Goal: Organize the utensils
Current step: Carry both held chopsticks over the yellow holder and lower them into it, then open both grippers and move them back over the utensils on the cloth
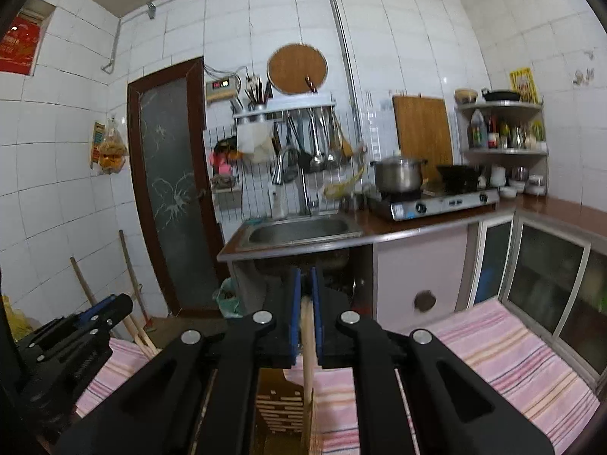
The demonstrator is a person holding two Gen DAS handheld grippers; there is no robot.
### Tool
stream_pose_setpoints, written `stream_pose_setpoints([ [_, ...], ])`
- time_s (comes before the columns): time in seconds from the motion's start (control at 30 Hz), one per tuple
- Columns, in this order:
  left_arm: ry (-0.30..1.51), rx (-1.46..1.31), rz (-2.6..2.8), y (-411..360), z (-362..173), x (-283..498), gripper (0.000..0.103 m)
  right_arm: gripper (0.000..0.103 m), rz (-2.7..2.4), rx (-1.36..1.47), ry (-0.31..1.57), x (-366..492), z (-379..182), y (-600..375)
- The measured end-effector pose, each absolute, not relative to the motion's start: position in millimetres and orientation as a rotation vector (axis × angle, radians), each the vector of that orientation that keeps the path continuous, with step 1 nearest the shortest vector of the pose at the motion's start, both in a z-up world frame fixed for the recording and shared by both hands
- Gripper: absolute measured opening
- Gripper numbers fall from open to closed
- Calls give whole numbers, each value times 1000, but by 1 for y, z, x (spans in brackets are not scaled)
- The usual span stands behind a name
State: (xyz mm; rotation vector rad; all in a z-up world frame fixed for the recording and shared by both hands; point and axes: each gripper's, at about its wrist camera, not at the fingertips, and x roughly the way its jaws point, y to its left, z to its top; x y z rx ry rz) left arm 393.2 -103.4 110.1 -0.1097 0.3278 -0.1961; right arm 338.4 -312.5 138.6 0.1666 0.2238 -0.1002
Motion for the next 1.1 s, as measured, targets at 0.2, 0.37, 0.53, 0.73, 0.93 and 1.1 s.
stream_pose_setpoints([
  [0.2, 228, -41, -129, -88, 144, 347, 92, 67, -145, 154, 218, 314, 163, -328],
  [0.37, 256, 1, -109, -68, 153, 306, 98, 85, -182, 128, 257, 280, 168, -336],
  [0.53, 313, 47, -79, -48, 138, 271, 98, 91, -203, 144, 337, 246, 148, -338],
  [0.73, 387, 22, -46, -16, 112, 237, 98, 94, -197, 137, 419, 213, 113, -325],
  [0.93, 440, 12, -11, 10, 86, 211, 98, 94, -172, 114, 504, 189, 77, -303],
  [1.1, 495, 13, 15, 20, 63, 197, 98, 94, -141, 93, 570, 170, 51, -284],
])
